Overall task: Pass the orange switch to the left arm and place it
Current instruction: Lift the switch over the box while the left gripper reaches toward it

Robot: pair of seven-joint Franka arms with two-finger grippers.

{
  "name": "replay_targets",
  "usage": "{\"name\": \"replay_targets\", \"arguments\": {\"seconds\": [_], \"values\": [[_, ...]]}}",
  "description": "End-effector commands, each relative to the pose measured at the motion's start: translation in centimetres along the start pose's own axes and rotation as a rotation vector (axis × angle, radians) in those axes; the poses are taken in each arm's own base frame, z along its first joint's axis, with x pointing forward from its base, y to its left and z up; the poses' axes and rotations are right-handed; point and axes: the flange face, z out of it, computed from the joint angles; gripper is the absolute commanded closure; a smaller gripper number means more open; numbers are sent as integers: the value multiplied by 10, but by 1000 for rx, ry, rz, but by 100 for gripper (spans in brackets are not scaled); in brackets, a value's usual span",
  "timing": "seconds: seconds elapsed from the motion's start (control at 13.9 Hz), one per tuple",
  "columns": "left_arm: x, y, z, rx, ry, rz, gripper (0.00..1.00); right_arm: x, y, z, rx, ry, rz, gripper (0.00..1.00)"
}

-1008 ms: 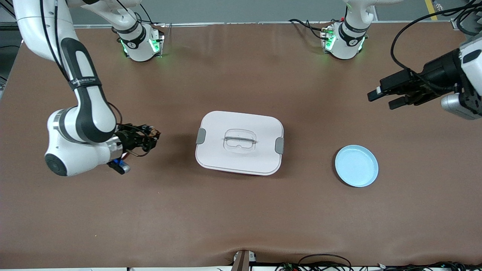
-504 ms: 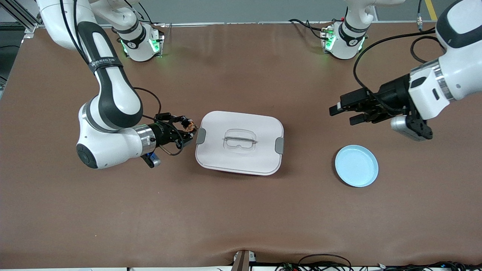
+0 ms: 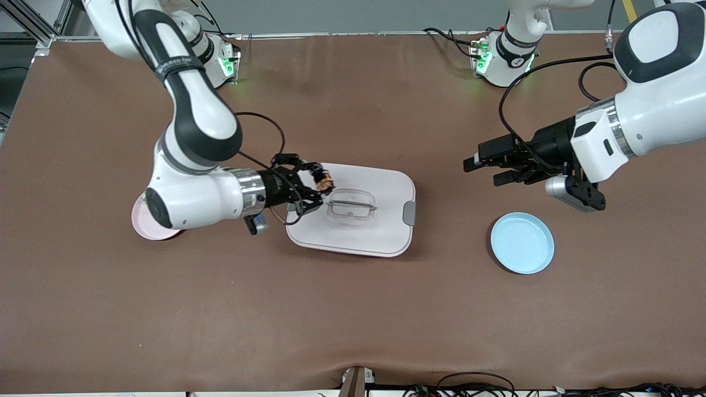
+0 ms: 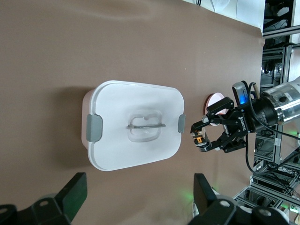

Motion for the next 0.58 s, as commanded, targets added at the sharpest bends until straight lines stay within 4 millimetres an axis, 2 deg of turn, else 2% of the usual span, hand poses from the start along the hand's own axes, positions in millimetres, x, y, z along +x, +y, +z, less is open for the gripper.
{"name": "replay_targets", "arguments": {"seconds": [0.0, 0.29, 0.5], "values": [[2, 6, 5, -32, -4, -2, 0, -28, -6, 4, 50, -52, 59, 100], [-1, 14, 12, -52, -11, -49, 0, -69, -18, 16, 138, -66, 117, 100], [-5, 25, 20, -42, -26, -91, 0, -86, -25, 31, 182, -69, 148, 100]]}}
